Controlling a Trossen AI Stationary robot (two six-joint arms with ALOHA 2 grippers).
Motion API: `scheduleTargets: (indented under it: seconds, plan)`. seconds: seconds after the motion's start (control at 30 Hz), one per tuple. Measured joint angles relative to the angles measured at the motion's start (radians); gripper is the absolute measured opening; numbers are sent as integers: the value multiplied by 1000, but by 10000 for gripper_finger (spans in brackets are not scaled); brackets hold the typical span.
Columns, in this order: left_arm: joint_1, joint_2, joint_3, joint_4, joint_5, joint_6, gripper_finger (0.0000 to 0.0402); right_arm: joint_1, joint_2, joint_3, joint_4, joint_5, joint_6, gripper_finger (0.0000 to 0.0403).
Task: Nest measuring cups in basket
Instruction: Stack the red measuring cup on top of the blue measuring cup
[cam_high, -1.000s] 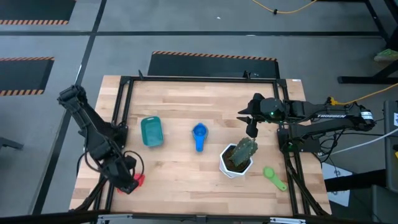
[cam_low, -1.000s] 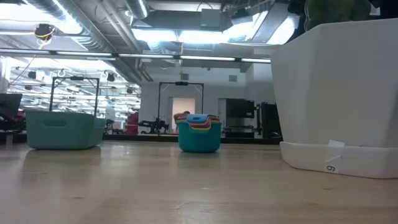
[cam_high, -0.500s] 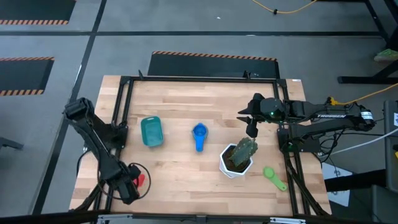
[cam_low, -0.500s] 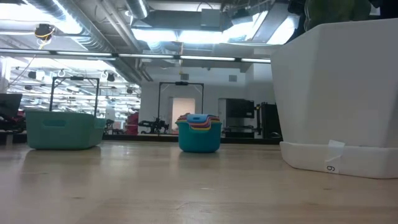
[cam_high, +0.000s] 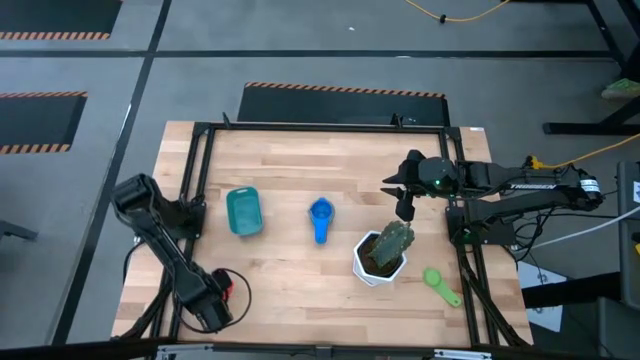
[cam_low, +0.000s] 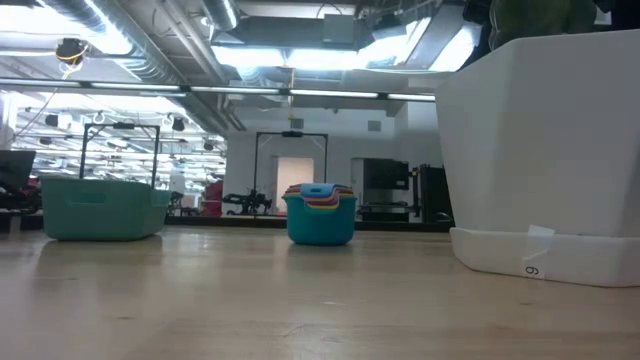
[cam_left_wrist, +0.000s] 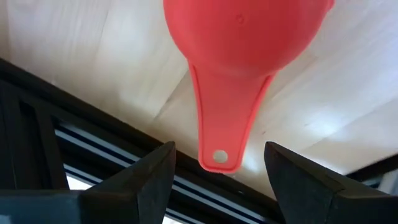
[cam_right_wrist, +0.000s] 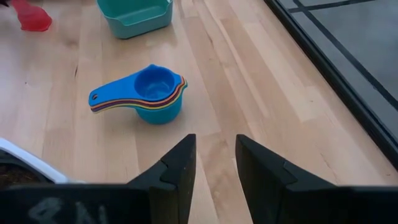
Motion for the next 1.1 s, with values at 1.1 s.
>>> scheduleTargets:
  seconds: [1.1]
  plan:
    - [-89, 22, -24, 37, 1, -126, 239, 0, 0, 0, 0, 0, 7, 117]
